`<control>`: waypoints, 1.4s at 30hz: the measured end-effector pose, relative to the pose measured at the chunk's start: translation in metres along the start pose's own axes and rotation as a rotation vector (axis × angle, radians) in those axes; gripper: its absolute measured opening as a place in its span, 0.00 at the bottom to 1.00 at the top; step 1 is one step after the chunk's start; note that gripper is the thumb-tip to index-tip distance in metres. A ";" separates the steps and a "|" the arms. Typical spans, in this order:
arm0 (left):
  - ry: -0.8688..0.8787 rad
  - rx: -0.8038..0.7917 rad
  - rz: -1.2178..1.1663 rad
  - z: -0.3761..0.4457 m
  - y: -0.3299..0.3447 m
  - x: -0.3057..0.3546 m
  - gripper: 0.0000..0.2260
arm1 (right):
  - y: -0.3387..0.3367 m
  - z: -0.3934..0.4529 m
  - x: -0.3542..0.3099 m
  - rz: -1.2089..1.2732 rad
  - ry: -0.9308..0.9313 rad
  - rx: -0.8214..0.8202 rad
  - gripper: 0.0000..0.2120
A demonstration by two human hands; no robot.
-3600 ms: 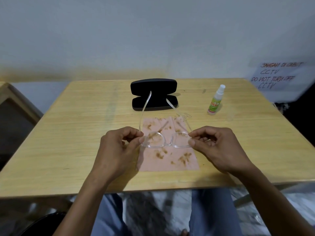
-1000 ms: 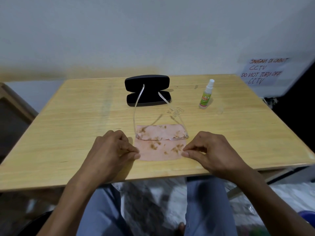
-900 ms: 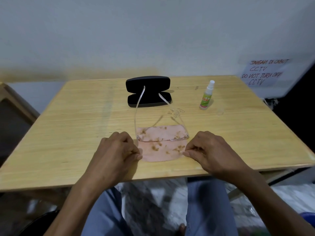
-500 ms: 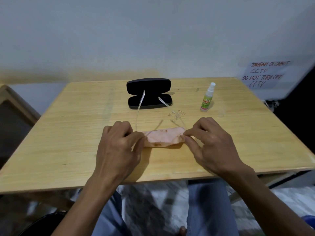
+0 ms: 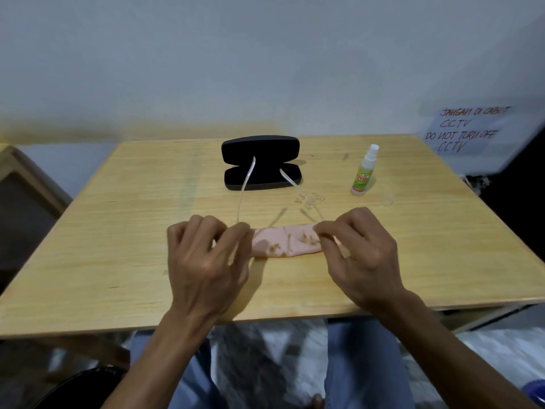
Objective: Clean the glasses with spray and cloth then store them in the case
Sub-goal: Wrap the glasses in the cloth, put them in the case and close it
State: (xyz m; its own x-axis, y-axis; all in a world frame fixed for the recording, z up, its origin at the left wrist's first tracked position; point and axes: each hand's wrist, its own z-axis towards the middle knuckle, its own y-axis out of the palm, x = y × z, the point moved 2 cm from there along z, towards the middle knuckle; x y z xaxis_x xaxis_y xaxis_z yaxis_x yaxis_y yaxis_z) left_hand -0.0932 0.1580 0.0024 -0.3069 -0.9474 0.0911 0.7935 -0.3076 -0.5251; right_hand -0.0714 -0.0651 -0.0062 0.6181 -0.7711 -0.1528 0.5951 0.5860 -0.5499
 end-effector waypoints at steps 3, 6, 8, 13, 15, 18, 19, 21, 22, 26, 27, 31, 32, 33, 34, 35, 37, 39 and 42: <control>-0.246 -0.103 -0.151 -0.007 -0.008 -0.015 0.07 | -0.010 -0.006 0.009 0.112 0.273 -0.034 0.08; -0.462 -0.355 -0.317 -0.007 -0.007 -0.026 0.12 | -0.010 -0.005 0.021 0.243 0.466 -0.193 0.12; -0.500 -0.435 -0.395 -0.003 -0.004 -0.026 0.11 | -0.007 -0.002 0.023 0.311 0.507 -0.256 0.09; -0.514 -0.447 -0.435 0.002 0.003 -0.024 0.04 | 0.000 0.003 0.024 0.360 0.518 -0.298 0.04; -0.501 -0.446 -0.426 0.001 0.006 -0.022 0.04 | 0.000 0.007 0.023 0.347 0.477 -0.334 0.04; -0.480 -0.414 -0.406 -0.002 0.007 -0.020 0.05 | 0.002 0.010 0.020 0.285 0.356 -0.411 0.04; -0.476 -0.406 -0.399 -0.003 0.008 -0.019 0.05 | 0.003 0.011 0.018 0.244 0.305 -0.436 0.04; -0.465 -0.393 -0.394 -0.003 0.008 -0.018 0.05 | 0.005 0.013 0.013 0.135 0.182 -0.466 0.04; -0.452 -0.391 -0.394 -0.002 0.009 -0.017 0.05 | 0.006 0.014 0.012 0.086 0.126 -0.474 0.05; -0.338 -0.415 -0.366 0.004 0.010 -0.012 0.04 | 0.007 0.010 0.011 0.113 0.141 -0.427 0.04; -0.304 -0.427 -0.348 0.005 0.011 -0.011 0.04 | 0.005 0.008 0.011 0.153 0.171 -0.386 0.04; -0.200 -0.504 -0.272 0.007 0.016 -0.009 0.06 | -0.009 0.005 0.011 0.253 0.266 -0.228 0.06; -0.186 -0.512 -0.272 0.007 0.016 -0.009 0.07 | -0.012 0.007 0.013 0.257 0.278 -0.225 0.06; -0.186 -0.516 -0.276 0.007 0.017 -0.010 0.07 | -0.013 0.009 0.017 0.256 0.289 -0.241 0.07; -0.198 -0.519 -0.286 0.007 0.017 -0.012 0.07 | -0.014 0.011 0.021 0.257 0.303 -0.276 0.08; -0.219 -0.524 -0.300 0.008 0.016 -0.014 0.08 | -0.014 0.012 0.025 0.263 0.322 -0.324 0.09; -0.261 -0.561 -0.336 0.010 0.015 -0.020 0.12 | -0.011 0.015 0.034 0.281 0.364 -0.427 0.11; -0.276 -0.642 -0.349 0.012 0.015 -0.027 0.17 | -0.008 0.016 0.041 0.281 0.371 -0.513 0.15; -0.278 -0.771 -0.374 0.015 0.017 -0.036 0.28 | 0.000 0.017 0.046 0.274 0.362 -0.644 0.30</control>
State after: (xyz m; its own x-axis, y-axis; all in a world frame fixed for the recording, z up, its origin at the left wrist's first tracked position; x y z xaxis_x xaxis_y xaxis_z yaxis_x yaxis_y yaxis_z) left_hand -0.0610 0.1858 0.0027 -0.2567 -0.8152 0.5192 0.0639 -0.5503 -0.8325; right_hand -0.0343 -0.0965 0.0014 0.4282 -0.7182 -0.5485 -0.0375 0.5923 -0.8049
